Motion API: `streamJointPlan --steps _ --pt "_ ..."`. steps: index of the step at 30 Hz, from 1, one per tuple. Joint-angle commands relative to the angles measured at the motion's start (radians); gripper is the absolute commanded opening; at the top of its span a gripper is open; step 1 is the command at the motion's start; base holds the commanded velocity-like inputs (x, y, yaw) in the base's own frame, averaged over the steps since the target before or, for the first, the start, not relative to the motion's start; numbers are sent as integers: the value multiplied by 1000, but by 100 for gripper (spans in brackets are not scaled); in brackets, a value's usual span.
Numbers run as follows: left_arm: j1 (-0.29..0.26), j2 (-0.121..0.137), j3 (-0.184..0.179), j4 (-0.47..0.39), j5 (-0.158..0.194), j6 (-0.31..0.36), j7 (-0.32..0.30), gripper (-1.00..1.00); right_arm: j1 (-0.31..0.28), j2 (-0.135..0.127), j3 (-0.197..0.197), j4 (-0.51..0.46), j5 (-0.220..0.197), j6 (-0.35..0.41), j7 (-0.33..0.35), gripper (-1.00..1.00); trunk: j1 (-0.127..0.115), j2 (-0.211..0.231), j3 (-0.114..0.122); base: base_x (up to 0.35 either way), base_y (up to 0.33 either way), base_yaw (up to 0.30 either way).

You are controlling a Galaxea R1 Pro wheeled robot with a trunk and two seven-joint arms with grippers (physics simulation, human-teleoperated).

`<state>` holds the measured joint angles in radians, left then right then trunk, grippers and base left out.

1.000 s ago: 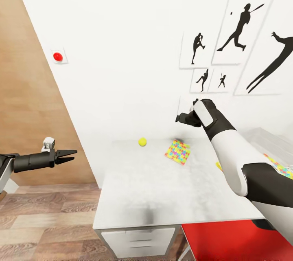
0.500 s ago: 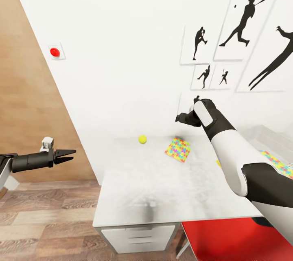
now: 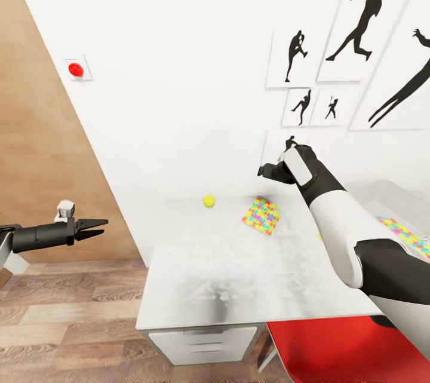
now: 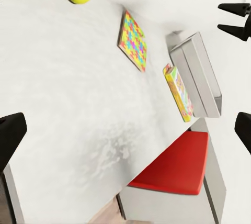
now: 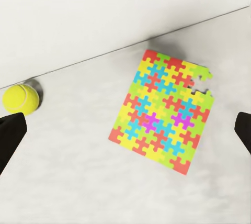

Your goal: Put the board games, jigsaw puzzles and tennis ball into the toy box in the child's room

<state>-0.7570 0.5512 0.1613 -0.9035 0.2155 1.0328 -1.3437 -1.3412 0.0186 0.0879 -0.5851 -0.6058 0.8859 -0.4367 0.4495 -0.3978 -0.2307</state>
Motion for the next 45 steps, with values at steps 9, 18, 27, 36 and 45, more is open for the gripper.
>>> streamJointPlan --steps 9,18,27,36,45 --pt "-1 1 0 0 2 9 -2 100 -1 0 4 -2 -9 -1 -10 100 1 -2 -17 0 0 0" --pt "-1 2 0 0 2 9 -2 100 -1 7 4 -3 -9 -4 -12 100 1 -2 -32 0 0 0" --pt "0 2 1 0 1 8 -2 100 -1 12 6 -2 -9 -87 -14 100 1 -2 -47 0 0 0" --pt "-1 3 3 0 1 7 -1 100 -1 12 6 -2 -1 -90 -15 100 1 -2 -62 0 0 0" --pt "0 20 6 0 3 7 -2 100 -2 12 6 -1 0 -91 -16 100 1 -2 -77 0 0 0"
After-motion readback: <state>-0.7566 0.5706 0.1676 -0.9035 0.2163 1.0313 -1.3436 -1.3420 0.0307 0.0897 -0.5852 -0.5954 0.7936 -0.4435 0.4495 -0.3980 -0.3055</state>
